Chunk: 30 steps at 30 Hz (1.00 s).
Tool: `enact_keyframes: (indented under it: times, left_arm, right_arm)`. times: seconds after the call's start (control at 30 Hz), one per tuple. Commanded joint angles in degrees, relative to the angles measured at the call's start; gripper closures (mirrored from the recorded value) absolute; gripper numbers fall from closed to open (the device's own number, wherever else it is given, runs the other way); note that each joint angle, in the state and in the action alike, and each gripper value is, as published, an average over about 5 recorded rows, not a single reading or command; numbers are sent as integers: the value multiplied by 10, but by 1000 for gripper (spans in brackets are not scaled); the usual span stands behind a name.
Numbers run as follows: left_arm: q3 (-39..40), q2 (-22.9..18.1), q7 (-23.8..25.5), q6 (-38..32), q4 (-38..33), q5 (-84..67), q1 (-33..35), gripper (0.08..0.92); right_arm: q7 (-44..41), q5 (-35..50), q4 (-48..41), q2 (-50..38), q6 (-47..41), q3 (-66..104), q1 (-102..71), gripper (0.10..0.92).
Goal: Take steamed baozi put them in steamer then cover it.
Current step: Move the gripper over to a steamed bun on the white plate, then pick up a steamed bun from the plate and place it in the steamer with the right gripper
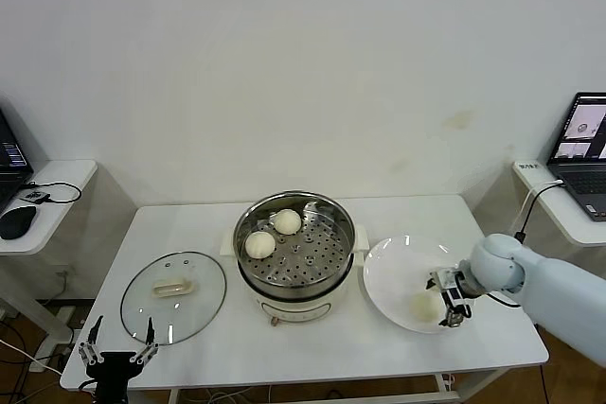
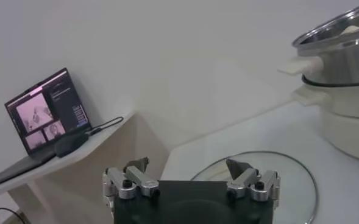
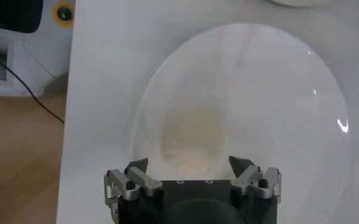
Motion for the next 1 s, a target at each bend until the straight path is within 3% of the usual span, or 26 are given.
enact_keyframes:
  times: [0.03, 0.63, 1.0]
  left_arm:
    - [0, 0, 0, 0, 1, 0, 0, 177]
    - [4, -2, 0, 0, 0, 0, 1, 177]
    - [11, 3, 3, 3, -1, -1, -10, 177]
  right_arm:
    - [4, 5, -24, 28, -10, 9, -13, 244]
    - [-20, 23, 2, -4, -25, 10, 19, 424]
    - [-57, 127, 32, -40, -31, -61, 249, 431]
